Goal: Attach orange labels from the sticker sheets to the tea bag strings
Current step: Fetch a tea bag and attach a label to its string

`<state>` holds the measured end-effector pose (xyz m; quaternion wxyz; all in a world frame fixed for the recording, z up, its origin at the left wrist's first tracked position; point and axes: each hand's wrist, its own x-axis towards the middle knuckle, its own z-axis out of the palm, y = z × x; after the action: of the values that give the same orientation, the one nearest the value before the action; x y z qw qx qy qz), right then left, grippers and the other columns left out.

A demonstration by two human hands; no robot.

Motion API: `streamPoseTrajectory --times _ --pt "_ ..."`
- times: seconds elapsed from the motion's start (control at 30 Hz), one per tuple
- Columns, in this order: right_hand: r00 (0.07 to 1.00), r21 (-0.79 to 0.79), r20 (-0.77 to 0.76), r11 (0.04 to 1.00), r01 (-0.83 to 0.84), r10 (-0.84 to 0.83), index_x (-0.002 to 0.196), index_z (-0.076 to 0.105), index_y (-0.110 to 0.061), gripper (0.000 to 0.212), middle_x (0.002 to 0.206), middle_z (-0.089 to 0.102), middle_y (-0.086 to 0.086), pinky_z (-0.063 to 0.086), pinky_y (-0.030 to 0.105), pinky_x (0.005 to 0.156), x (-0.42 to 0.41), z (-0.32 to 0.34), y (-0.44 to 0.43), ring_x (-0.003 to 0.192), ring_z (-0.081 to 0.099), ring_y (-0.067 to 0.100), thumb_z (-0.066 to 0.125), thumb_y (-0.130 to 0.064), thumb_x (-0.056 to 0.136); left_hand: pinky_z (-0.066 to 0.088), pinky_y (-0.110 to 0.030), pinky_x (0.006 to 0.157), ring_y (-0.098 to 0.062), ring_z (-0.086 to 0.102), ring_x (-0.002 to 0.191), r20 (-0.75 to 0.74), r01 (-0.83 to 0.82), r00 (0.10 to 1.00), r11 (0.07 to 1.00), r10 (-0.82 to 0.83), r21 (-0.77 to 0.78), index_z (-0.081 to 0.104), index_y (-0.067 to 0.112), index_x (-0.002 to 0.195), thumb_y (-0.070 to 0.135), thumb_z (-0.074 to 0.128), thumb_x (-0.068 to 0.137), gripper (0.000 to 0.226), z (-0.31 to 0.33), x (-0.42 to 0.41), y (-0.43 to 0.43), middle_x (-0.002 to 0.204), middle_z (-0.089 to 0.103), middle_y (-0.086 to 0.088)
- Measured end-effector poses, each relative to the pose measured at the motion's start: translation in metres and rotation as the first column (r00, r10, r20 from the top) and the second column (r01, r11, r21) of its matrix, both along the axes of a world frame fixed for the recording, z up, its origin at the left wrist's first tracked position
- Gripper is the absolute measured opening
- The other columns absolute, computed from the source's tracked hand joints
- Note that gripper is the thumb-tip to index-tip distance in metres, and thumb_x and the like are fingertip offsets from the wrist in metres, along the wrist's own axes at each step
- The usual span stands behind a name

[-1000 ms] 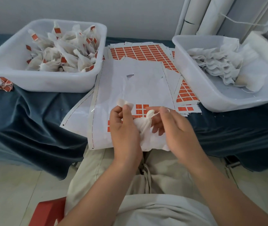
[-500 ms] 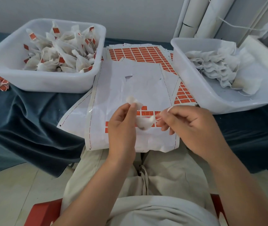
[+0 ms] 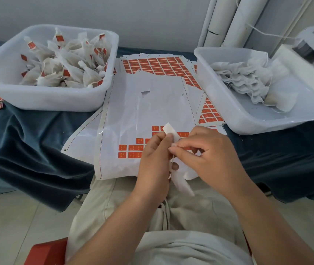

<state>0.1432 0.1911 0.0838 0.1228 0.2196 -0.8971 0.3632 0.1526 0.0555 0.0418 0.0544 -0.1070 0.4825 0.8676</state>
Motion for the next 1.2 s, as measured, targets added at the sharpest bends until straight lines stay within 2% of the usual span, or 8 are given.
streamPoseTrajectory --times 0.23,0.4,0.6,0.7,0.83,1.0,1.1,1.2 --pt "0.990 -0.211 0.070 0.968 0.136 -0.124 0.085 0.080 -0.031 0.006 0.102 0.071 -0.015 0.049 0.019 0.067 -0.003 -0.002 0.001 0.077 0.063 0.007 0.083 -0.036 0.087 0.049 -0.019 0.059 -0.009 0.069 0.078 -0.061 0.034 0.998 0.992 -0.027 0.123 0.079 0.019 0.110 0.012 0.068 0.098 0.018 -0.002 0.001 0.000 0.097 0.075 -0.001" --pt "0.979 -0.333 0.170 0.929 0.161 -0.108 0.092 0.082 -0.028 0.009 0.086 0.079 -0.016 0.061 0.033 0.076 -0.007 -0.003 0.009 0.082 0.076 0.010 0.077 -0.035 0.092 0.053 -0.027 0.069 -0.014 0.068 0.069 -0.049 0.056 0.998 0.980 -0.047 0.189 0.069 0.009 0.106 0.013 0.066 0.094 0.013 -0.006 -0.001 0.001 0.086 0.064 -0.008" --pt "0.972 -0.404 0.229 0.903 0.146 -0.055 0.090 0.082 -0.028 0.005 0.097 0.079 -0.014 0.058 0.018 0.076 -0.011 -0.006 0.012 0.088 0.076 0.007 0.080 -0.025 0.092 0.054 -0.025 0.069 -0.015 0.064 0.087 -0.007 0.029 1.000 0.979 -0.028 0.201 0.074 0.010 0.113 0.015 0.069 0.100 0.015 -0.007 -0.002 0.002 0.103 0.069 -0.007" --pt "0.942 -0.501 0.330 0.858 0.114 0.067 0.087 0.083 -0.027 0.008 0.111 0.079 -0.012 0.057 0.018 0.086 -0.011 -0.005 0.011 0.101 0.075 0.008 0.082 -0.020 0.091 0.047 -0.038 0.087 -0.025 0.058 0.105 0.052 -0.016 0.999 0.964 0.002 0.266 0.074 0.012 0.120 0.018 0.071 0.099 0.023 -0.011 -0.002 0.003 0.115 0.069 -0.010" --pt "0.925 -0.484 0.378 0.862 0.153 0.048 0.090 0.084 -0.022 0.002 0.092 0.082 -0.003 0.060 0.025 0.083 -0.010 -0.006 0.009 0.089 0.078 0.015 0.083 -0.022 0.090 0.040 -0.041 0.094 -0.027 0.051 0.111 0.078 0.009 0.996 0.941 -0.038 0.337 0.078 0.018 0.108 0.017 0.074 0.096 0.013 -0.011 -0.004 0.004 0.113 0.064 -0.010" --pt "0.925 -0.419 0.380 0.895 0.154 0.019 0.089 0.084 -0.027 0.007 0.088 0.081 -0.005 0.061 0.037 0.085 -0.011 -0.001 0.012 0.087 0.077 0.015 0.082 -0.034 0.090 0.048 -0.023 0.061 -0.013 0.060 0.082 0.100 0.012 0.994 0.931 -0.052 0.364 0.074 0.016 0.096 0.026 0.078 0.090 0.013 -0.008 -0.003 0.002 0.091 0.066 -0.002" --pt "0.919 -0.388 0.392 0.912 0.135 0.031 0.088 0.084 -0.029 0.012 0.092 0.081 -0.006 0.060 0.050 0.093 -0.011 0.000 0.014 0.091 0.076 0.013 0.083 -0.041 0.087 0.048 -0.035 0.080 -0.021 0.062 0.095 0.111 -0.024 0.994 0.955 -0.009 0.294 0.076 0.015 0.098 0.029 0.077 0.092 0.015 -0.009 -0.005 0.001 0.097 0.069 -0.006" --pt "0.913 -0.412 0.397 0.907 0.083 0.096 0.088 0.084 -0.031 0.007 0.122 0.073 -0.016 0.056 0.045 0.102 -0.010 -0.001 0.015 0.116 0.069 0.007 0.086 -0.037 0.085 0.038 -0.049 0.096 -0.037 0.058 0.115 0.109 -0.054 0.994 0.948 0.020 0.313 0.073 0.008 0.111 0.030 0.076 0.093 0.028 -0.012 -0.004 0.003 0.117 0.067 -0.019"
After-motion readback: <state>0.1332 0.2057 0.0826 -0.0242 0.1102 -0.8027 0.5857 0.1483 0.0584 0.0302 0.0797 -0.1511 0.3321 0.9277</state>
